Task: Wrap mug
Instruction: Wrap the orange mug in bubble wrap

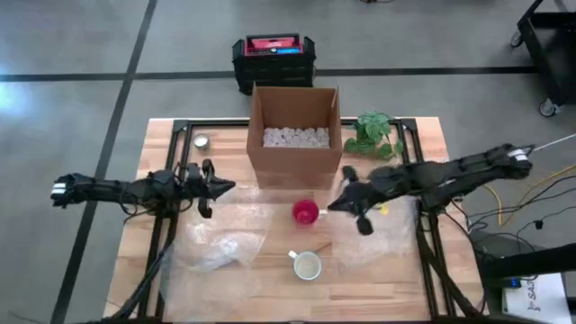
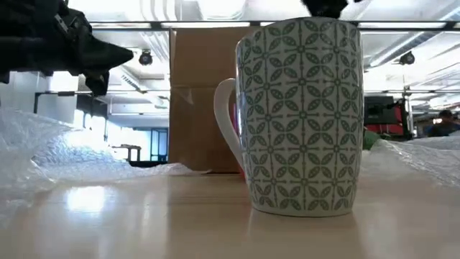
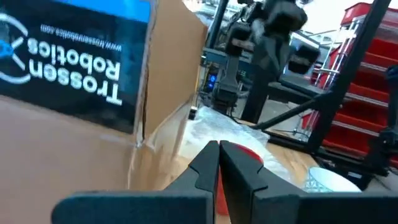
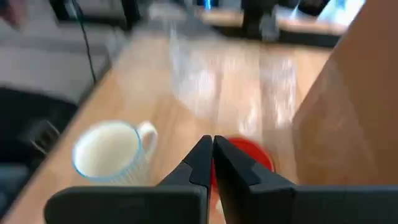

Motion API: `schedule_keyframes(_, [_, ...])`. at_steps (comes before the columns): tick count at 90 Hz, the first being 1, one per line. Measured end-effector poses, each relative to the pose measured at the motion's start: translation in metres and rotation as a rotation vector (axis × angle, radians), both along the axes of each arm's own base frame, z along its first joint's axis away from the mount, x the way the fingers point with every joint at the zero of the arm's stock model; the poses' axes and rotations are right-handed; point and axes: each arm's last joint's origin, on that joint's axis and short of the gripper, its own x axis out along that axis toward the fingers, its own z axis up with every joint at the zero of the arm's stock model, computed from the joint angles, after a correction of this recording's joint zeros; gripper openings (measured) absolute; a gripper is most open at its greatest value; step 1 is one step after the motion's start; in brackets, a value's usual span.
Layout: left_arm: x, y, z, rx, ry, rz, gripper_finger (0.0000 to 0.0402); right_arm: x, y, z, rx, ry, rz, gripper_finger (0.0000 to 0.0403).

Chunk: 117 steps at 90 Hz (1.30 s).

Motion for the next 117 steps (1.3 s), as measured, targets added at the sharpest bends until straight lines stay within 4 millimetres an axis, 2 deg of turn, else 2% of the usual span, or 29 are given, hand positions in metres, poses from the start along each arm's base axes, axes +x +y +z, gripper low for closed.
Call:
schedule_keyframes(19, [0.001,0.000,0.000,0.002,-0.003,0.000,0.0000,0.044,0.009,-0.013,-0.086,0.242,-0.010,0.0000])
schedule_keyframes(31, [0.001,0.000,0.000,0.002,-0.005,0.000,0.0000,0.070,0.014,-0.026,-0.165,0.339,0.053,0.0001])
schedule_keyframes(42, [0.001,0.000,0.001,0.002,-0.010,-0.001,0.0000,0.088,0.017,-0.039,-0.203,0.428,0.083,0.0026])
schedule_keyframes(58, [0.001,0.000,0.001,0.002,-0.010,-0.001,0.0000,0.095,0.019,-0.053,-0.242,0.519,0.121,0.0108])
schedule_keyframes(73, [0.001,0.000,0.001,0.002,-0.012,-0.001,0.0000,0.093,0.018,-0.048,-0.237,0.511,0.114,0.0188])
schedule_keyframes(86, [0.001,0.000,0.001,0.002,-0.013,-0.001,0.0000,0.094,0.018,-0.050,-0.235,0.516,0.112,0.0233])
schedule_keyframes(100, [0.001,0.000,0.001,0.002,-0.013,-0.001,0.0000,0.102,0.020,-0.076,-0.229,0.585,0.097,0.0239])
schedule_keyframes(117, [0.001,0.000,0.001,0.002,-0.014,-0.001,0.0000,0.111,0.021,-0.104,-0.218,0.654,0.068,0.0194])
